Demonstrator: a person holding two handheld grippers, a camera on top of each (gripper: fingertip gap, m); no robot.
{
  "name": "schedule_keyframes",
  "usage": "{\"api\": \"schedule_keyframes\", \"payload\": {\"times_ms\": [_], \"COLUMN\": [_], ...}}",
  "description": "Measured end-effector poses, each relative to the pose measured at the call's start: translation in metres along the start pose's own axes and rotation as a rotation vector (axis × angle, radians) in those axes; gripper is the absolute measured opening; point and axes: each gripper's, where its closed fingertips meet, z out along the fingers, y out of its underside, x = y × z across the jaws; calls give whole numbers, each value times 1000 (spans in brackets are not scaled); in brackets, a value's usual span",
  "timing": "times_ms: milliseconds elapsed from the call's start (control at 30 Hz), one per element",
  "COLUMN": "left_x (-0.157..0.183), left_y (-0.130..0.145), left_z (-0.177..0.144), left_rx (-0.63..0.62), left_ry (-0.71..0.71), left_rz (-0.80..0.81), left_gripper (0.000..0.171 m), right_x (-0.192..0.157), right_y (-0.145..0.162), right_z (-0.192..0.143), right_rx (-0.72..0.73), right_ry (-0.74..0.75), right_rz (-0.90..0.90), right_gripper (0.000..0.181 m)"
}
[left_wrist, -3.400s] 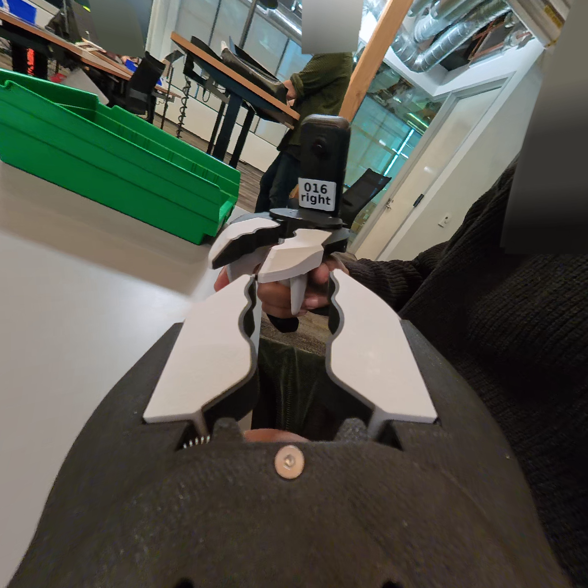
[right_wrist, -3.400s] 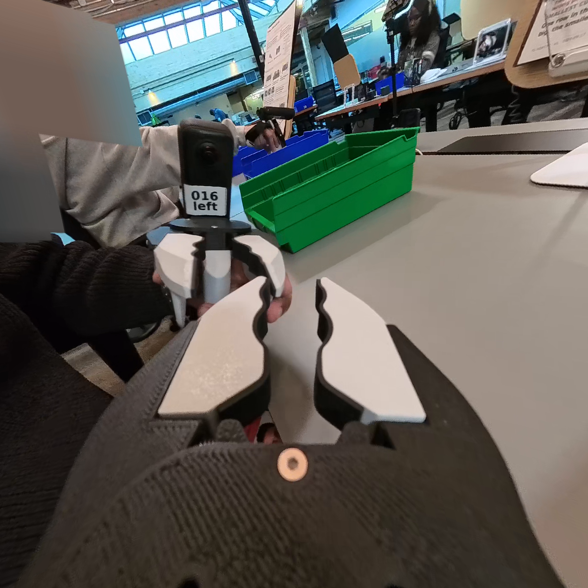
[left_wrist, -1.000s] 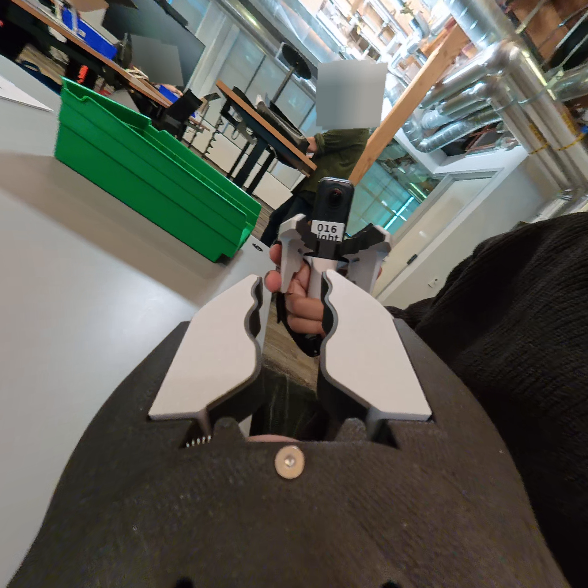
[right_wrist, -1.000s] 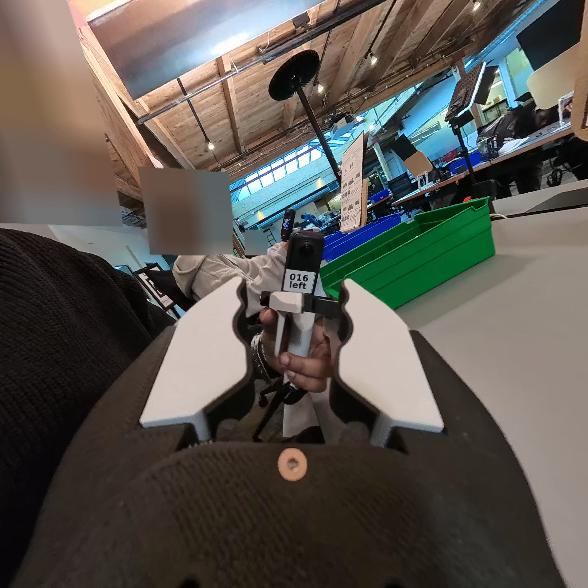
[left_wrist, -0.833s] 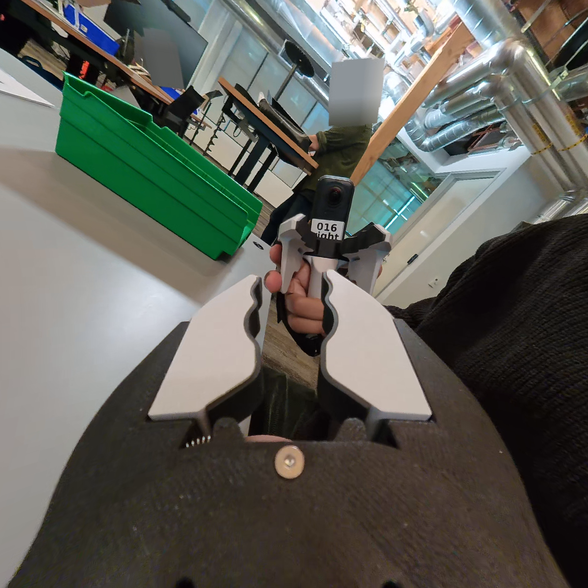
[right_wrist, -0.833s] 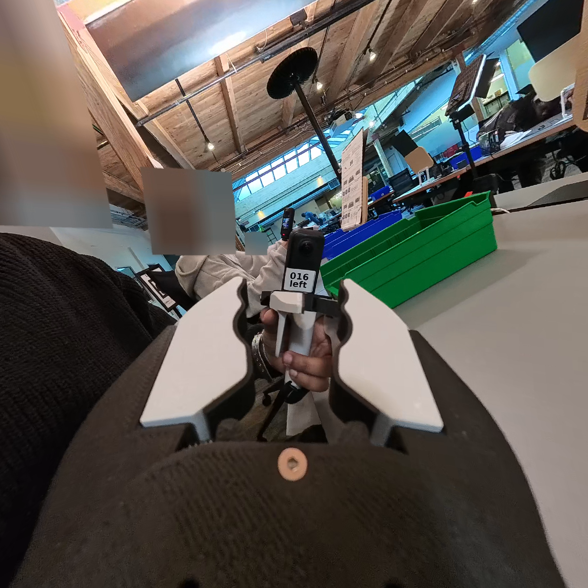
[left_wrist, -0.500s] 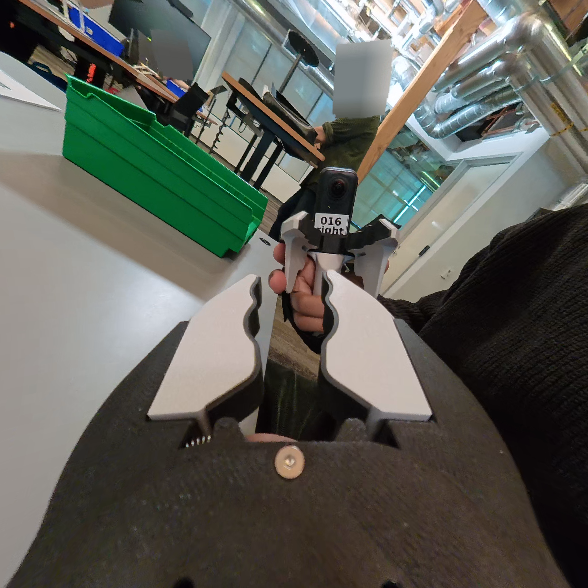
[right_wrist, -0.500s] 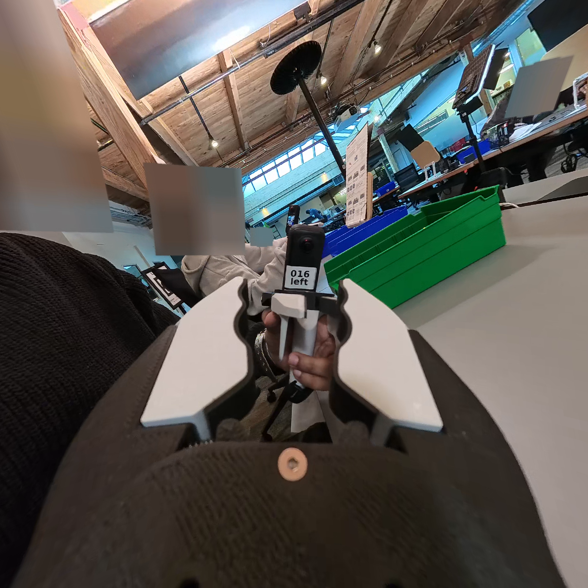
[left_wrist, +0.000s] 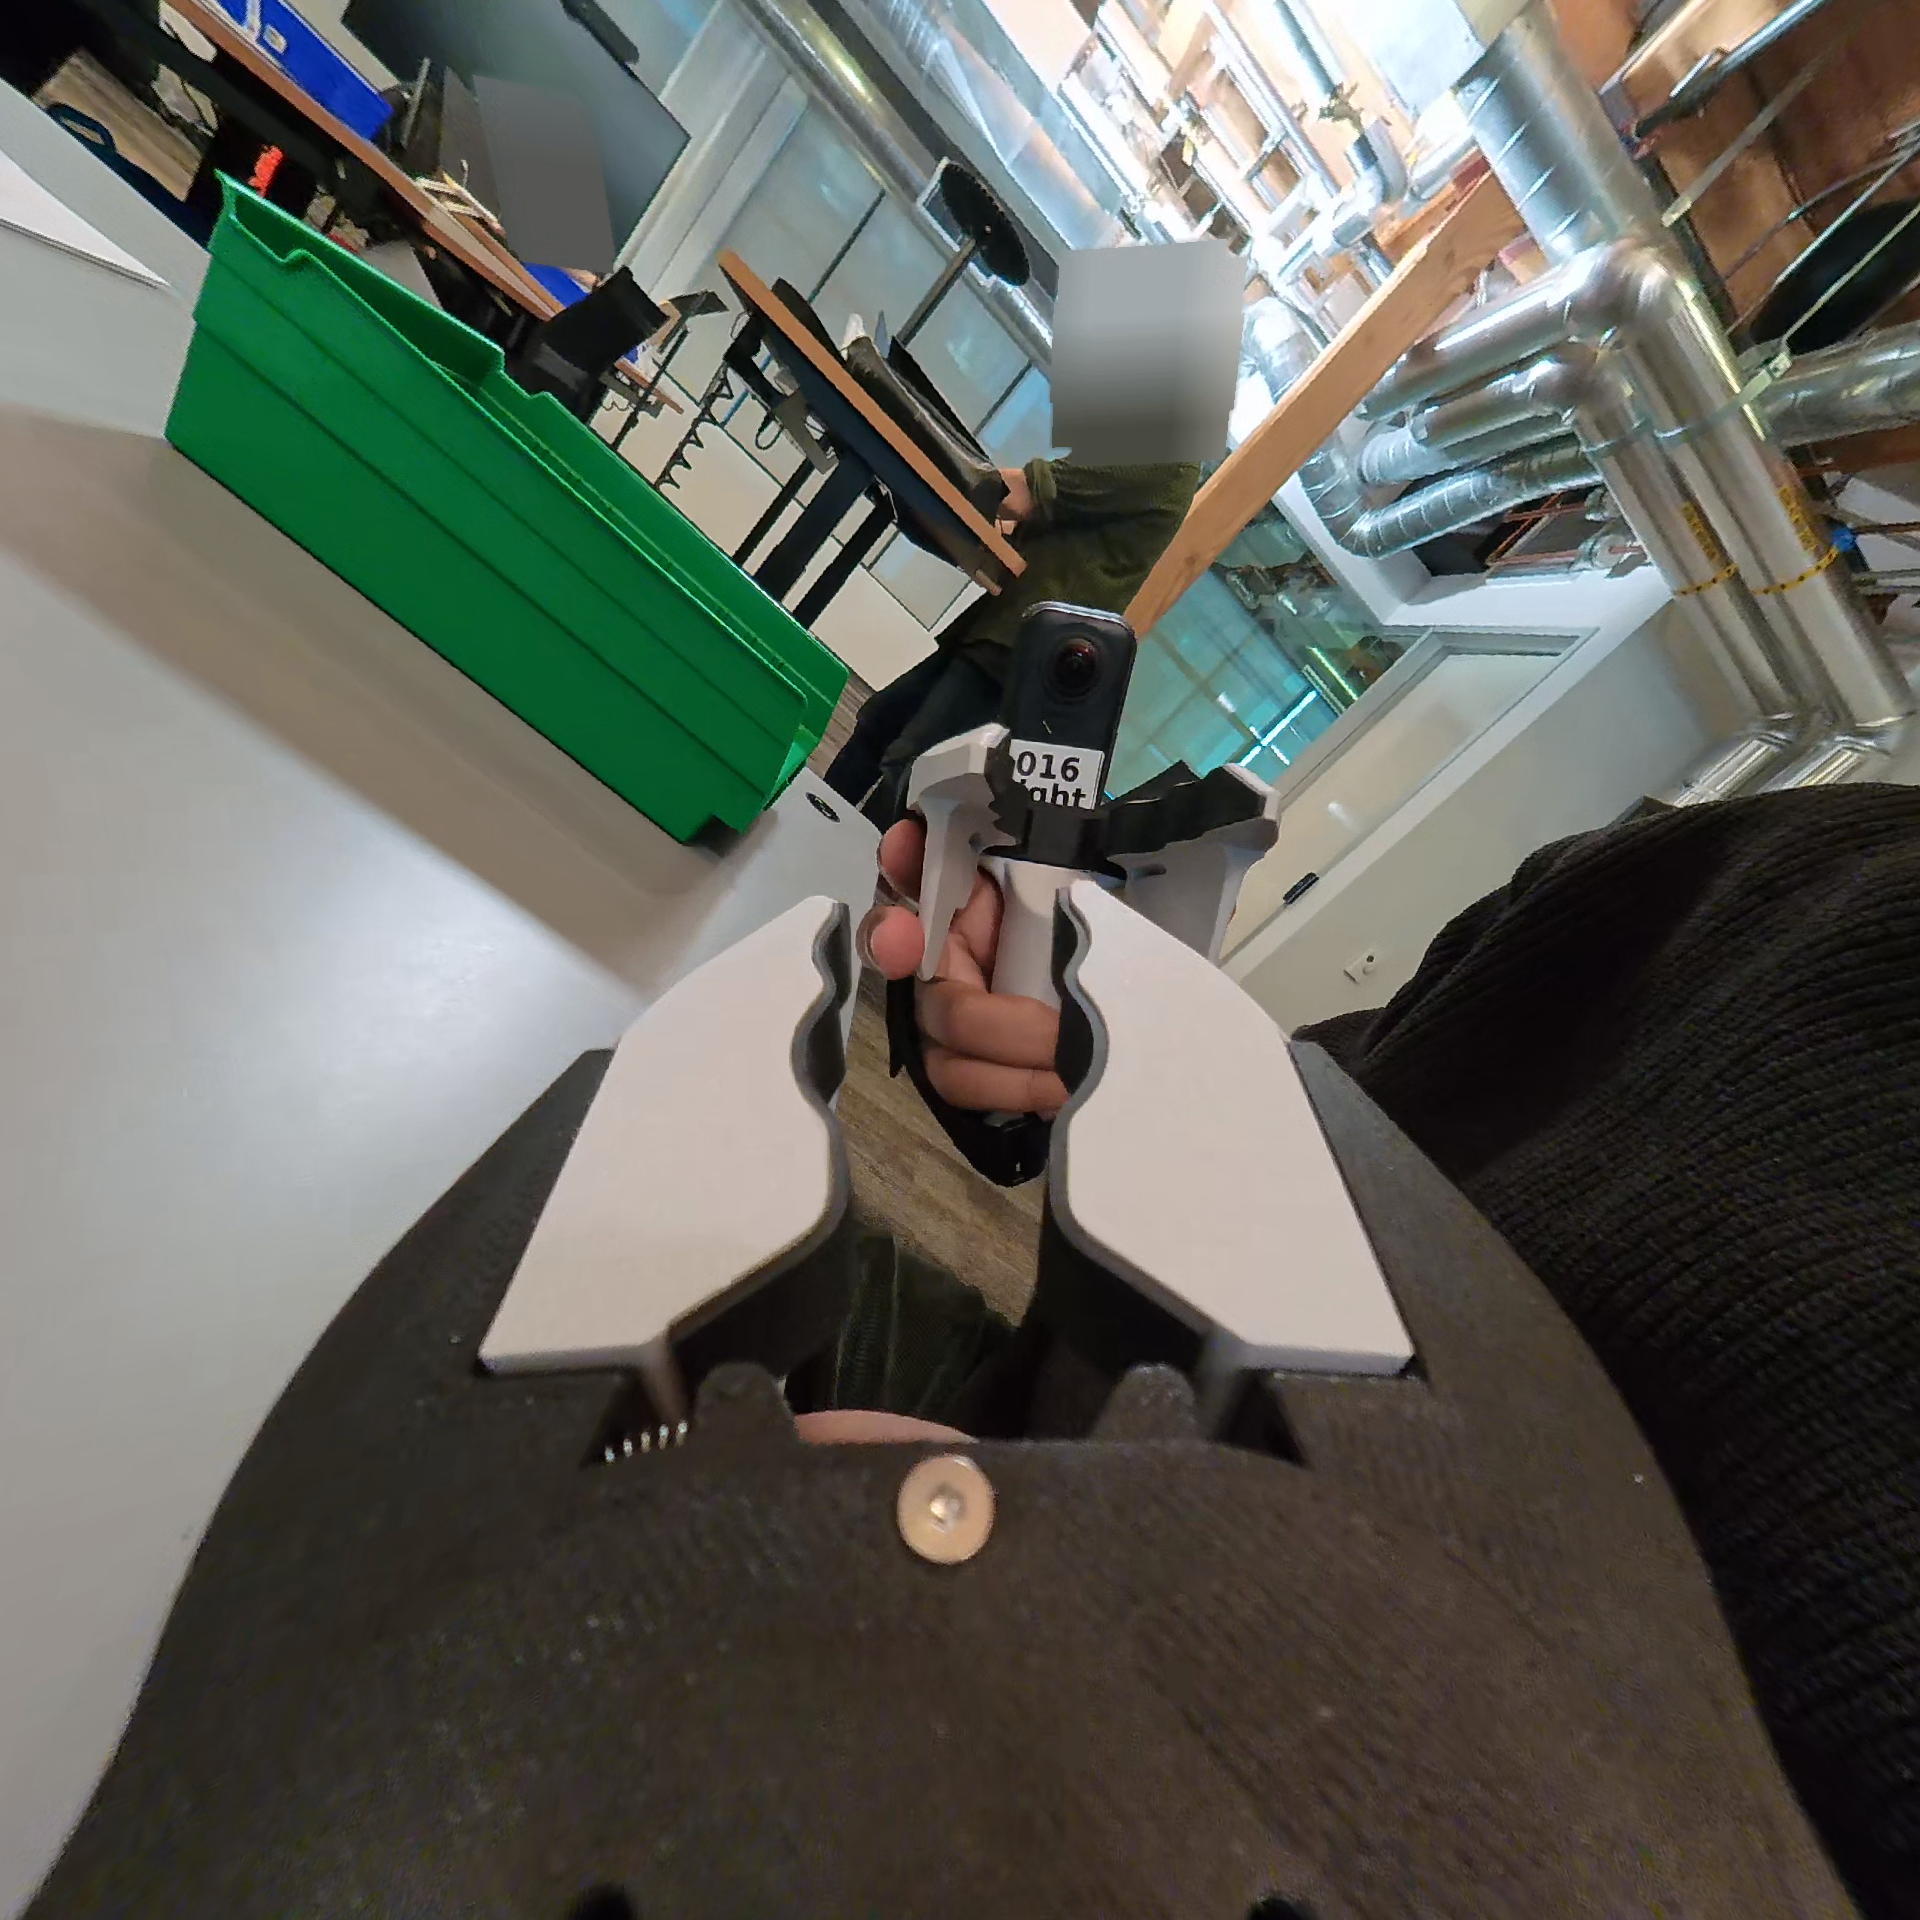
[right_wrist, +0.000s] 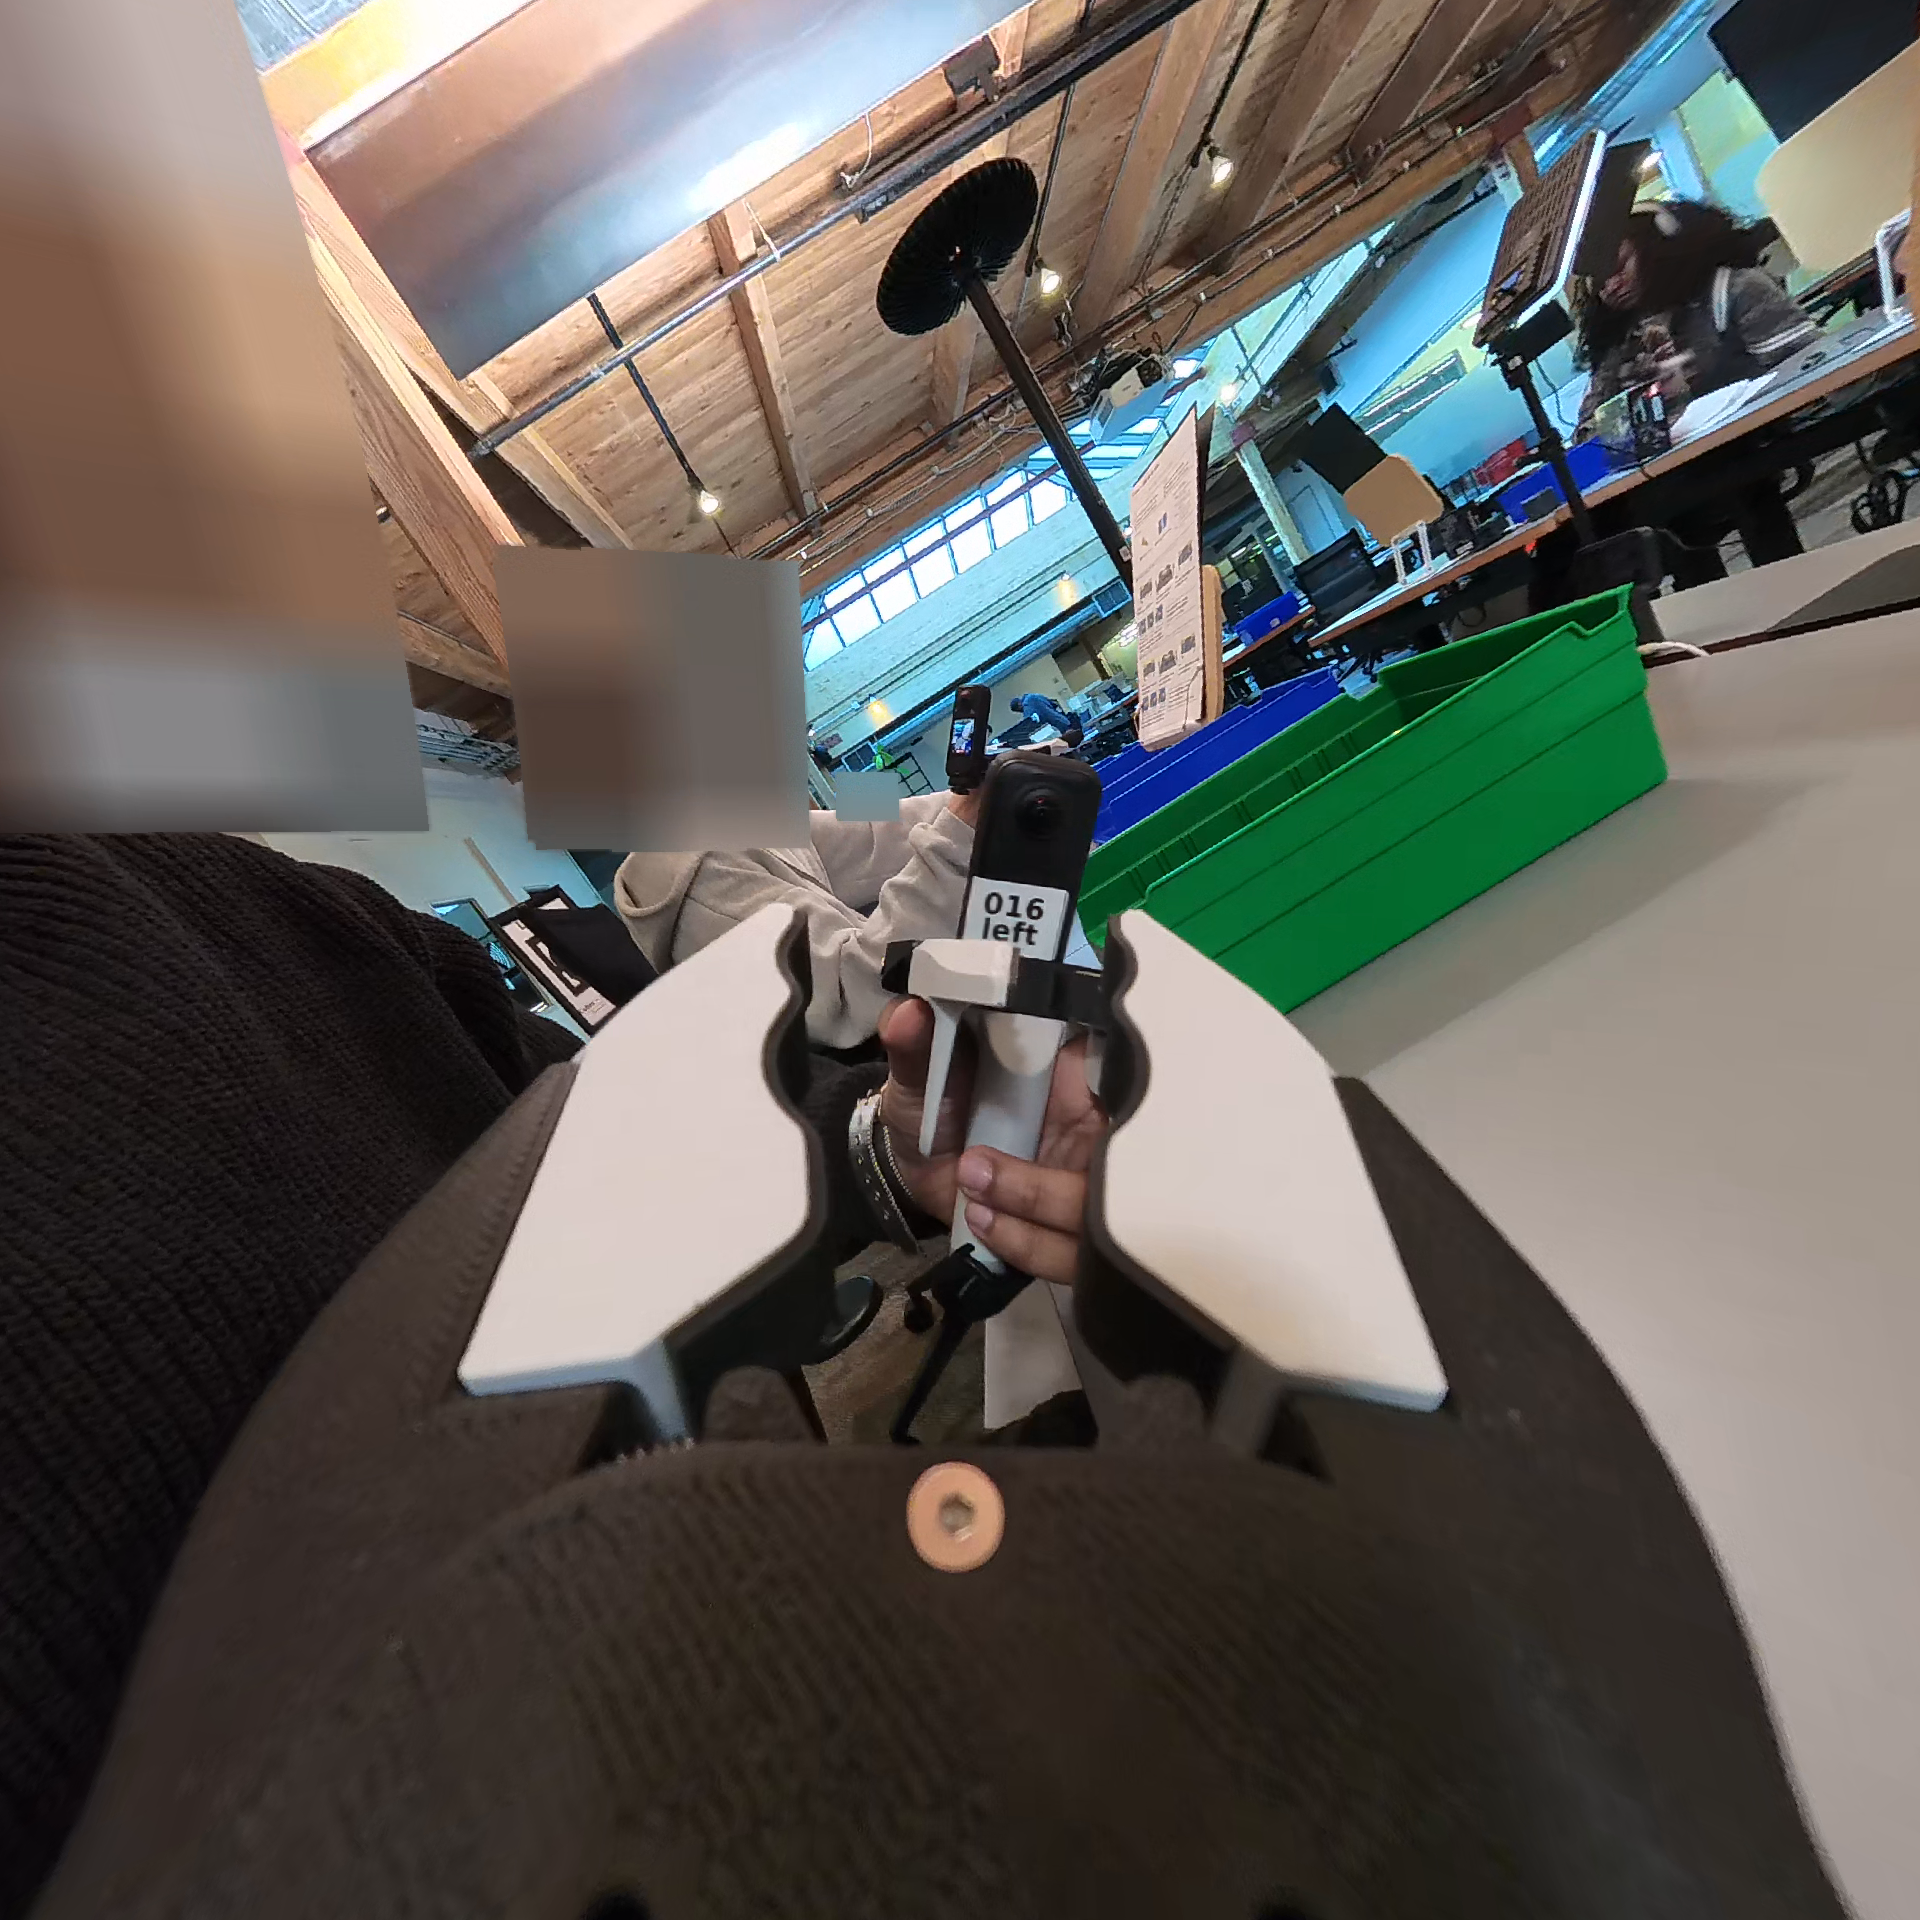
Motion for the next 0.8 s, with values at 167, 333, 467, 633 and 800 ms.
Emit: {"api": "schedule_keyframes", "payload": {"times_ms": [167, 333, 467, 633, 800], "left_x": [3, 8, 9, 7, 4], "left_y": [5, 14, 15, 7, 0], "left_z": [2, 6, 5, 3, 0], "left_rx": [-30, -82, -85, -45, -1], "left_ry": [28, 67, 68, 73, 81], "left_rz": [-27, -48, -39, -80, -147], "left_gripper": [40, 43, 44, 46, 46], "right_x": [0, 0, 1, 4, 2], "right_y": [0, 0, 1, 4, 6], "right_z": [0, 0, 0, 2, 3], "right_rx": [1, 0, -1, -17, -30], "right_ry": [-2, -2, -1, 7, 5], "right_rz": [5, 9, 16, 10, 3], "right_gripper": [55, 55, 55, 55, 55]}}
